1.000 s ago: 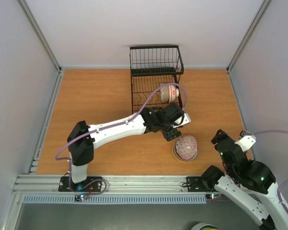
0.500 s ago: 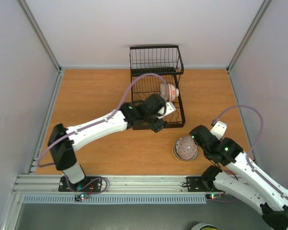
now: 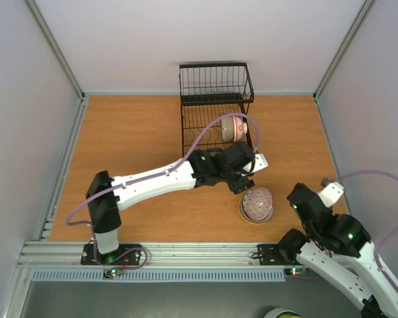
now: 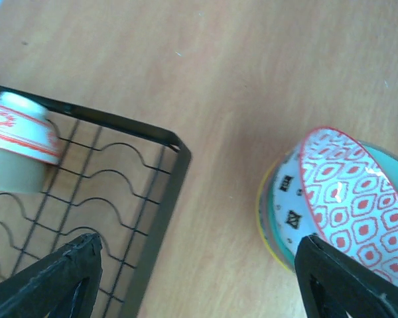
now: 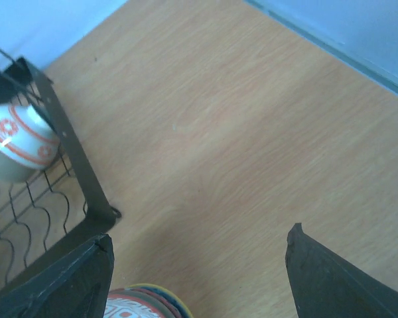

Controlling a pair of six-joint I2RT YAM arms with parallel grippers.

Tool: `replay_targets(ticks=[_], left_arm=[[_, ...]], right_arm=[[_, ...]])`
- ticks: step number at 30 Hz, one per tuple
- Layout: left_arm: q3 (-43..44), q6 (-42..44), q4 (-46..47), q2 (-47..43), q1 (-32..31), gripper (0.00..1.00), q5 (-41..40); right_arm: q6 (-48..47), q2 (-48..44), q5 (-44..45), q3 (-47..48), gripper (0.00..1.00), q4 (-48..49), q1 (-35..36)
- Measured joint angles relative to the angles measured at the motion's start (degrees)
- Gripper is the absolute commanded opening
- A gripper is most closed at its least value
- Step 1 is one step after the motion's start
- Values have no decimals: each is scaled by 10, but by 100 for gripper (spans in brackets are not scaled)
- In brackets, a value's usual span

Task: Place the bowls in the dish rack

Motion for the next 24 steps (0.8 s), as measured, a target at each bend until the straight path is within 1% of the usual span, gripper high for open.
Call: replay_targets(ticks=[3,6,13,24], left_arm=[[11,0,-14,31,-18,80,0],[13,1,-26,40,-28,80,-2],[37,2,-34,49,-45,80,-6],[42,2,-42,98,-60,80,3]], right_arm=[[31,-52,21,1,72,-34,0],[67,-75,43,2,72,-70,0],[98,-52,62,2,73,-98,0],[106,-47,70,2,73,-101,0]])
